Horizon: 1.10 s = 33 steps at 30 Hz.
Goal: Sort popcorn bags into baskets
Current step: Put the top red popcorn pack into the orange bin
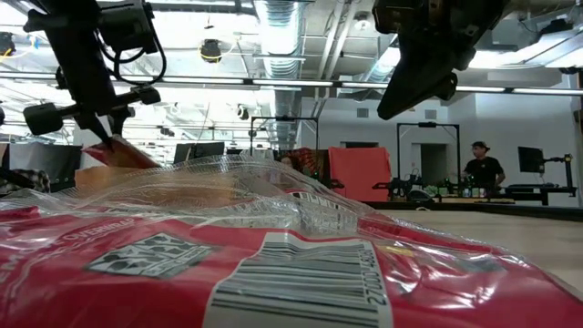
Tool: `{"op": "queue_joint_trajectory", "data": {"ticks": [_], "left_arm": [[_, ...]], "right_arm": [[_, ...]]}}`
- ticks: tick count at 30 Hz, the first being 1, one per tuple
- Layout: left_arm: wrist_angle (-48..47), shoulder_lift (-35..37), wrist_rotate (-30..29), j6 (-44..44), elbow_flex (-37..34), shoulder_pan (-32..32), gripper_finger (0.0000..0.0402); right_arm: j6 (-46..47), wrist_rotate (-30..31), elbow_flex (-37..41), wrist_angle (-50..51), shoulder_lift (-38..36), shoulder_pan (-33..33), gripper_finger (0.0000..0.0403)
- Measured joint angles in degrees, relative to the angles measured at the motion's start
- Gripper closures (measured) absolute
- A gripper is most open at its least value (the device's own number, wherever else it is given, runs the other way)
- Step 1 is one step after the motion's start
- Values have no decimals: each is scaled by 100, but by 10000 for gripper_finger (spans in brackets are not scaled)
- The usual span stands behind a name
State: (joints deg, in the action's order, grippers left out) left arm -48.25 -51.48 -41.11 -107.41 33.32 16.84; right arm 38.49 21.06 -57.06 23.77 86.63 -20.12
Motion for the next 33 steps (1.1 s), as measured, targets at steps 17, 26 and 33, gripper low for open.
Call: {"op": "queue_joint_trajectory", "data": {"ticks": [17,26,33], "left_arm": [[446,-28,12,1034,0,203,310],[73,52,365,1912,0,201,224],[-236,211,642,2191,0,201,198]], "right_arm": [[-149,13,0,27,0,17,341],[-163,12,0,29,0,76,341],[-158,10,0,61,-2,76,341]]}}
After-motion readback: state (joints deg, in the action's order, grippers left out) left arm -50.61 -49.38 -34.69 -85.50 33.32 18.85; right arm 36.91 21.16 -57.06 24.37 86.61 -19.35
